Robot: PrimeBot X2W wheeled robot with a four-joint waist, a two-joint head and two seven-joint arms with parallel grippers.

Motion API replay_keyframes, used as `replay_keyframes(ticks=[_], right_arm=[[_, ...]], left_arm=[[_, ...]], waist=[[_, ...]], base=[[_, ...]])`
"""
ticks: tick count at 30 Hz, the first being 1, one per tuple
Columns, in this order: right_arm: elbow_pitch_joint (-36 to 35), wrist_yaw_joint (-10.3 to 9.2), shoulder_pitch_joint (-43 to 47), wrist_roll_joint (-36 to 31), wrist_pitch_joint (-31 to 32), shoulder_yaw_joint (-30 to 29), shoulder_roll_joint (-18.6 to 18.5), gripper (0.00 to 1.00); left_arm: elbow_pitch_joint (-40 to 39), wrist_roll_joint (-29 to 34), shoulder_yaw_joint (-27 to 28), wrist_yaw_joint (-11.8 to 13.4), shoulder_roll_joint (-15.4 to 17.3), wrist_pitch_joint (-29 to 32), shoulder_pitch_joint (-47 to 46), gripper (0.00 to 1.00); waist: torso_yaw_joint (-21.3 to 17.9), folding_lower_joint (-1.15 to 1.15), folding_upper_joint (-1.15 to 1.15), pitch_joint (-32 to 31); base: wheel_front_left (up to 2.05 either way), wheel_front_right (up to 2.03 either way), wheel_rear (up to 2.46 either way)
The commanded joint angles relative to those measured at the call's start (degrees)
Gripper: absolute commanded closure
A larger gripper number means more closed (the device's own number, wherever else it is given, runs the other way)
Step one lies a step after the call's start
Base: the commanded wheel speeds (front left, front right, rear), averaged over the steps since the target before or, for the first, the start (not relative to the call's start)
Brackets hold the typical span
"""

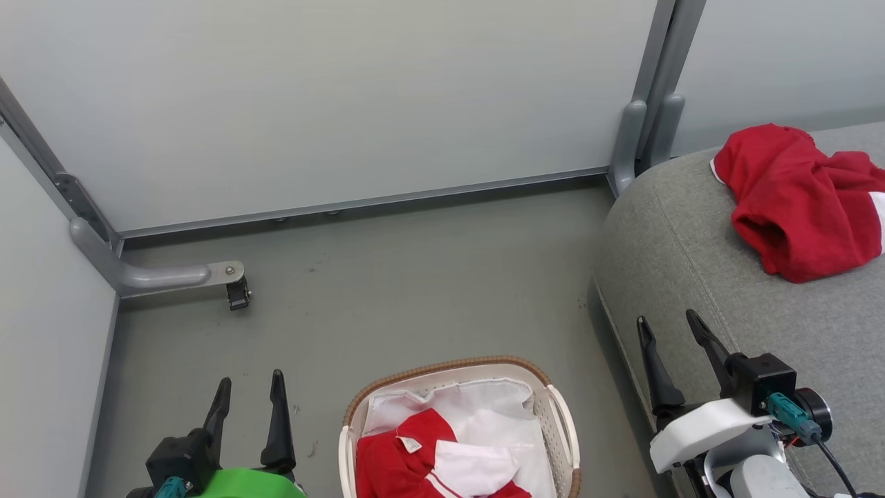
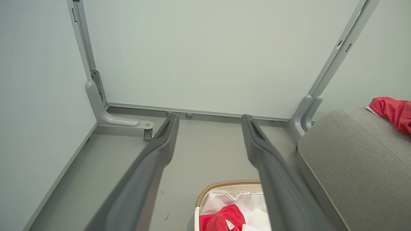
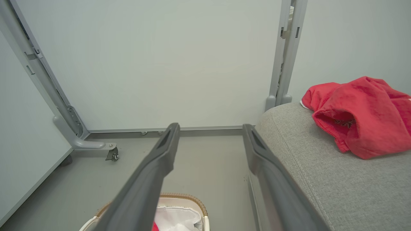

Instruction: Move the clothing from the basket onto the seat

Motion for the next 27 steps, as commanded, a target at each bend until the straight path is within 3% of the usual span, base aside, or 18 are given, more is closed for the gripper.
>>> replay_keyframes(ticks=[1,16,27], right_arm=[[0.01,-0.08,0.14,0.41,-0.28,-0.04,-0.19,0.0],[-0.34,-0.08,-0.32,0.64,-0.28,-0.27,-0.19,0.0],[-2.93,-0.08,-3.51,-0.92,-0.28,-3.14,-0.2,0.0]], left_arm=[[0.02,-0.13,0.13,0.28,0.0,-0.01,0.42,0.0],[-0.28,0.18,0.3,0.24,0.0,-0.01,0.12,0.0],[5.01,5.32,-4.83,-2.28,0.03,-0.01,-8.09,0.0]], waist=[[0.05,0.0,0.0,0.04],[0.16,0.0,0.0,0.7],[-0.32,0.0,0.0,6.2]], base=[[0.0,0.0,0.0],[0.0,0.0,0.0],[0.0,0.0,0.0]])
